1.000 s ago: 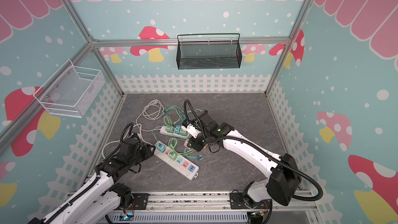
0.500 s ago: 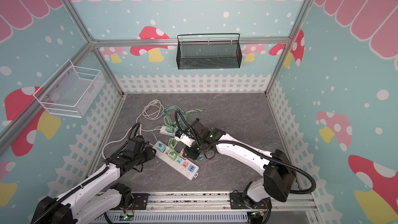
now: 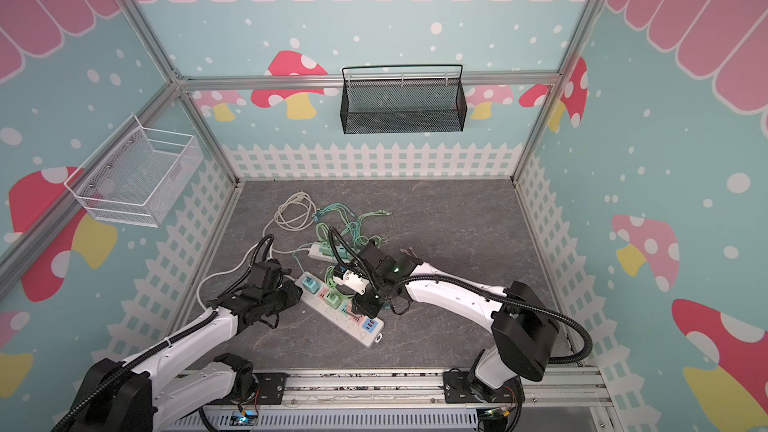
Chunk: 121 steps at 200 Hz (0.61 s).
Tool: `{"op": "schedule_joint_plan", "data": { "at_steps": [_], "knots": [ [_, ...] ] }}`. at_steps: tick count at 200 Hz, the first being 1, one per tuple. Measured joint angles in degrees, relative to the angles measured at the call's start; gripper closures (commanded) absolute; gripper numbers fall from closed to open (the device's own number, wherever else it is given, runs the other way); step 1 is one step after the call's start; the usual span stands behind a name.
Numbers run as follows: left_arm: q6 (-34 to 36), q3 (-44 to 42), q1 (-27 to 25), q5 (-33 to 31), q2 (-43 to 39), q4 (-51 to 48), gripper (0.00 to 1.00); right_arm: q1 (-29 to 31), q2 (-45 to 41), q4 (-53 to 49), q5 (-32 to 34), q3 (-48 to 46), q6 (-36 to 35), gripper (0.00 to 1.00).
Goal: Insert the plug
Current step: 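Align the pink charger over the socket nearest the robot with right gripper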
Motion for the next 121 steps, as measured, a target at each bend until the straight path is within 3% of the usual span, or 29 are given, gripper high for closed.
{"op": "schedule_joint_plan", "data": {
  "at_steps": [121],
  "knots": [
    [0.02, -0.15, 1.51, 1.44, 0.00, 0.39, 0.71, 1.16, 2.54, 0.07, 2.16, -0.83, 0.07, 1.00]
  ]
}}
